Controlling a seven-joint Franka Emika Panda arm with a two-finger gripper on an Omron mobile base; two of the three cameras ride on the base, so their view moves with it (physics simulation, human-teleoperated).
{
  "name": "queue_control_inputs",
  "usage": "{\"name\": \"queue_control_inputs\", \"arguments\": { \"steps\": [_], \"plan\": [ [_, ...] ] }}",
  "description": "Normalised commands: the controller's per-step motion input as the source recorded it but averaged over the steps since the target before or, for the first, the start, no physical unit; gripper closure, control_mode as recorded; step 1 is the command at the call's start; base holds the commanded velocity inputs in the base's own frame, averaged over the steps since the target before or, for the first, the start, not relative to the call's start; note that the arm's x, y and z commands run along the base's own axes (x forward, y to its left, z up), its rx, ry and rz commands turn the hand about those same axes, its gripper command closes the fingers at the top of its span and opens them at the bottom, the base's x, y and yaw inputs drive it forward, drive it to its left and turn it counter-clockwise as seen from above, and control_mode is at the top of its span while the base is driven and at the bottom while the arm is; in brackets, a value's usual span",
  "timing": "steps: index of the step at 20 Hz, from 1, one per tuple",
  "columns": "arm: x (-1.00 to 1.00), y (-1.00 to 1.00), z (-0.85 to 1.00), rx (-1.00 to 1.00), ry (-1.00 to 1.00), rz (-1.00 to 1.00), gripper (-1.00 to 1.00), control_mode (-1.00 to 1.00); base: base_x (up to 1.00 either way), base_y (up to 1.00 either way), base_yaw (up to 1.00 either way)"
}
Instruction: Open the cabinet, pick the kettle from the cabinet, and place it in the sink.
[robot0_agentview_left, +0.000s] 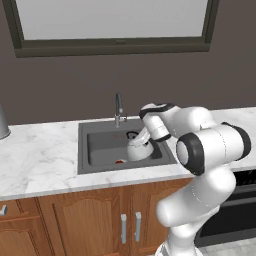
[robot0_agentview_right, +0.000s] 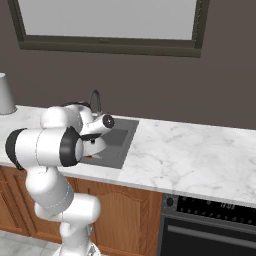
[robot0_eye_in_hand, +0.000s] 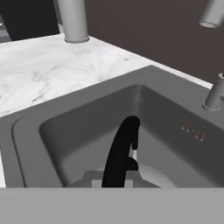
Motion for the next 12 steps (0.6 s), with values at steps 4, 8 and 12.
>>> {"name": "queue_control_inputs", "arguments": {
  "steps": [4, 8, 12],
  "plan": [
    [0.2, 0.03, -0.08, -0.02, 0.03, 0.0, 1.0, -1.0, 0.0, 0.0, 0.0],
    [0.16, 0.0, -0.16, 0.0, 0.0, 0.0, 1.0, -1.0, 0.0, 0.0, 0.0],
    [0.13, 0.0, -0.18, 0.0, 0.0, 0.0, 1.0, -1.0, 0.0, 0.0, 0.0]
  ]
}}
